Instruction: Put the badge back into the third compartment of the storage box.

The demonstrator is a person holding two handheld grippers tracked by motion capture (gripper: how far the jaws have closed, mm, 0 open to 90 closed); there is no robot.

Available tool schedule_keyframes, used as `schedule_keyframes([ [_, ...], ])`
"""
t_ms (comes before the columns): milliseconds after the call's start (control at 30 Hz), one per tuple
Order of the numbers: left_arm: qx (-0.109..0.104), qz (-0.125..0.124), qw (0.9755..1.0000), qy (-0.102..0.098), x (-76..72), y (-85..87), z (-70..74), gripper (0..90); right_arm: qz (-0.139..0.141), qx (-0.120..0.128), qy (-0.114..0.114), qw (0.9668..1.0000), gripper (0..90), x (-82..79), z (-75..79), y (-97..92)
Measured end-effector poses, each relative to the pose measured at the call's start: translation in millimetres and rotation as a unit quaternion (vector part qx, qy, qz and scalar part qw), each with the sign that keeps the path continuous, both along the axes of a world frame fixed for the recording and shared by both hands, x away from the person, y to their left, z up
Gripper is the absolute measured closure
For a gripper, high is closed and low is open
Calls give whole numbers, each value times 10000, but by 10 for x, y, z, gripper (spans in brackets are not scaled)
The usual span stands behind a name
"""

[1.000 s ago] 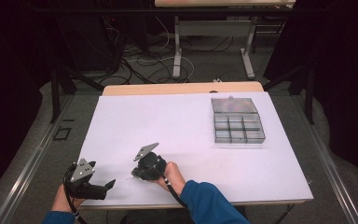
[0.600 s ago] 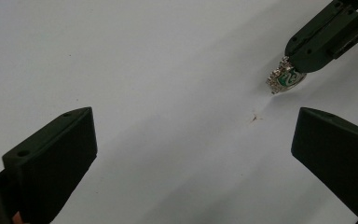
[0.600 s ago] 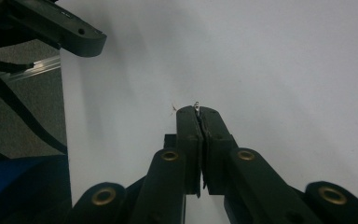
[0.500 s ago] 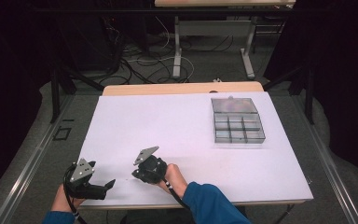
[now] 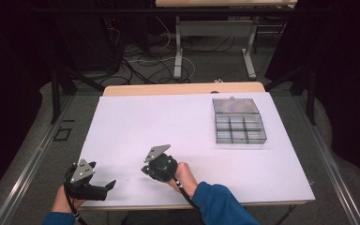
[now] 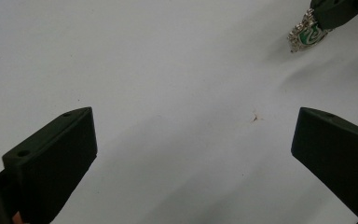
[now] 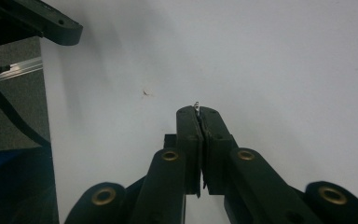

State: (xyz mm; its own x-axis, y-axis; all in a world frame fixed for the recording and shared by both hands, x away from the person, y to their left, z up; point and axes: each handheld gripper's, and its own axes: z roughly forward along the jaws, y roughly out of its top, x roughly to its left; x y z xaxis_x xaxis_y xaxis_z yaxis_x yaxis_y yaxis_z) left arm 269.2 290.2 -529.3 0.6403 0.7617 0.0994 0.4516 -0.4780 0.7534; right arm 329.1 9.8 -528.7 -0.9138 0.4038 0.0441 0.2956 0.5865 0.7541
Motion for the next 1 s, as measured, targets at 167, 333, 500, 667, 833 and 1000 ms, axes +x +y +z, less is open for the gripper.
schedule_keyframes([
  [167,4,1,10000,0,0,-2,0,2,-111,33,-56,9999,881,7,8,-117],
  [333,5,2,10000,0,0,-1,0,2,-160,-32,-39,9999,881,4,36,-235],
  [500,0,5,10000,-1,-1,0,0,2,-294,-42,-86,9995,881,3,51,-365],
  [667,4,0,10000,0,0,-2,1,2,-434,-28,-66,9990,881,-1,85,-516],
  [833,3,-1,10000,-1,1,-3,1,2,-570,3,-102,9983,881,-5,107,-685],
  [1000,-12,10,10000,-22,1,-4,-1,2,-725,41,-178,9972,881,-13,131,-841],
])
